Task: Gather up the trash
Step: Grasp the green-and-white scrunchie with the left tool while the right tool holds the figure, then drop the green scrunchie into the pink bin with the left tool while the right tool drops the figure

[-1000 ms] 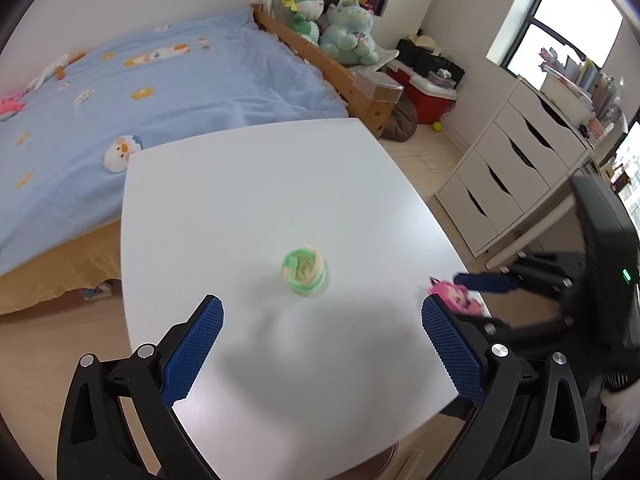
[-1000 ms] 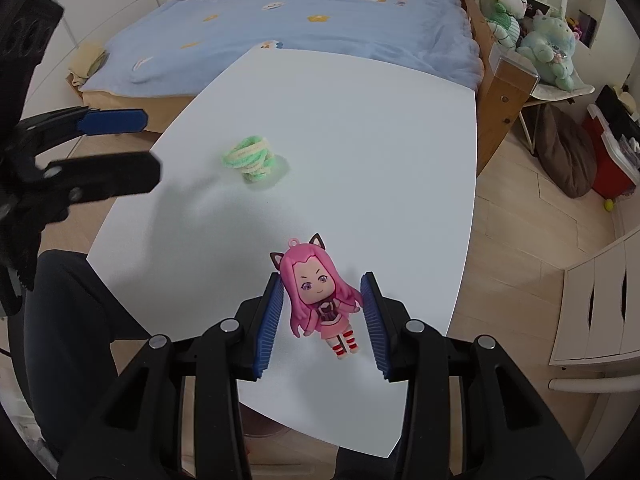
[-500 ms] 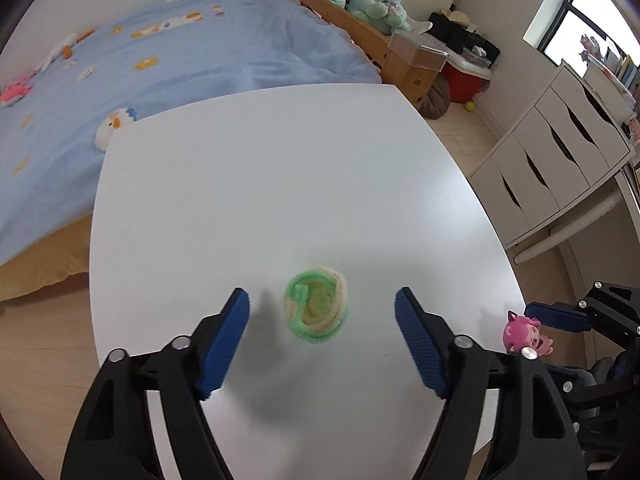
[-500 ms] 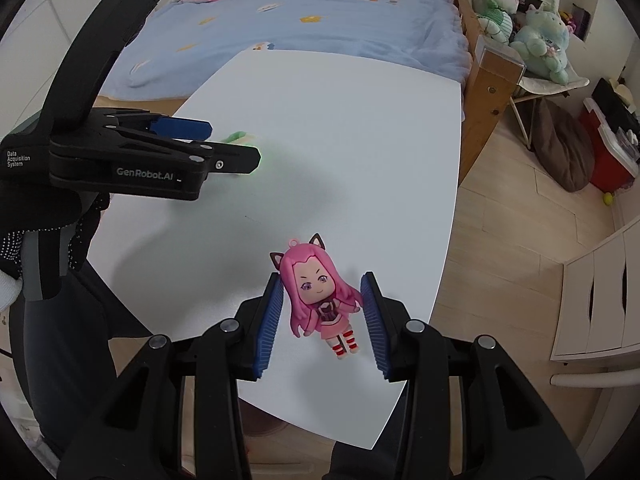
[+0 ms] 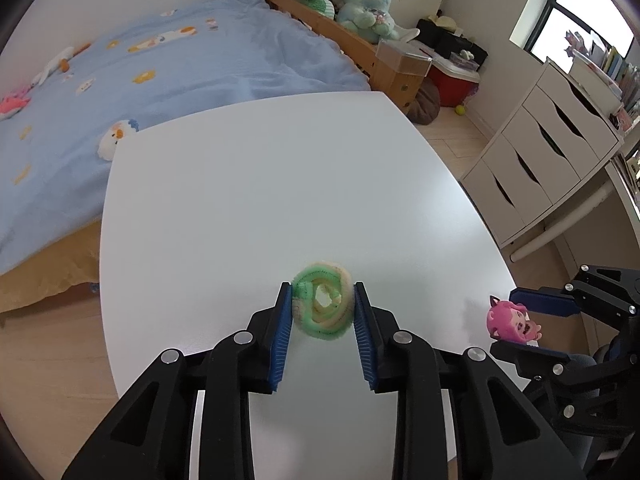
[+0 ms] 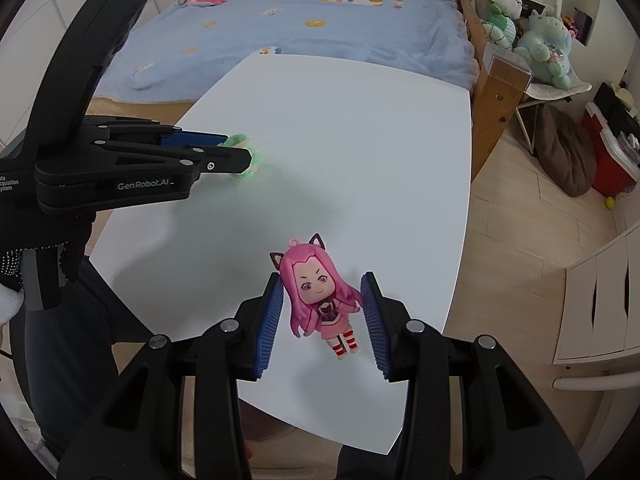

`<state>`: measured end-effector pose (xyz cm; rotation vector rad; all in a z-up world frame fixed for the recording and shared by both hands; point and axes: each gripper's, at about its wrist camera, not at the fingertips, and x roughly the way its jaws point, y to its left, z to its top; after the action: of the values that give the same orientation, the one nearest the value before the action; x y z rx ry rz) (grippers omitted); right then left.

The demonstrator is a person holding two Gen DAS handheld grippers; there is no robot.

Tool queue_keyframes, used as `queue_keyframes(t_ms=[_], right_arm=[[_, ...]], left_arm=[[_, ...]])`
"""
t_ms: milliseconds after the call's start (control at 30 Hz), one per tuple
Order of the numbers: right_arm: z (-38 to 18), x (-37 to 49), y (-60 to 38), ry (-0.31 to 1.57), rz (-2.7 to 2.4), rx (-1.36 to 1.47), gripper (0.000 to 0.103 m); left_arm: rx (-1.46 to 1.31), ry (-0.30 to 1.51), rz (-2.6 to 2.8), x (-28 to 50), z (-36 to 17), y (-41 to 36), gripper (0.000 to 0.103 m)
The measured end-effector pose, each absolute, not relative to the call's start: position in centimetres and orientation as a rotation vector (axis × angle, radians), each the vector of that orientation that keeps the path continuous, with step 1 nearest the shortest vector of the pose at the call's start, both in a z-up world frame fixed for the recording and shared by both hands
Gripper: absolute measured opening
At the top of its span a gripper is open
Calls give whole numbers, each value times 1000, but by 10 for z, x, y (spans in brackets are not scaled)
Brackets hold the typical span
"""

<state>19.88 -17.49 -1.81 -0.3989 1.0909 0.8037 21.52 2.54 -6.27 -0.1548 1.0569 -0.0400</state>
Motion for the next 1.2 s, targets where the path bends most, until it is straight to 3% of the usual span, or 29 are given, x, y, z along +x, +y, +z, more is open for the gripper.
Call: queue_keyframes(t_ms=[700,1200], right_arm=[[21,129,-204,923,806,-343,40],[22,41,-241,890,874,-287,40]], left_arm=[[-2,856,-121,77,-13,-8,29],[-10,822,-156,3,-23,-34,29]])
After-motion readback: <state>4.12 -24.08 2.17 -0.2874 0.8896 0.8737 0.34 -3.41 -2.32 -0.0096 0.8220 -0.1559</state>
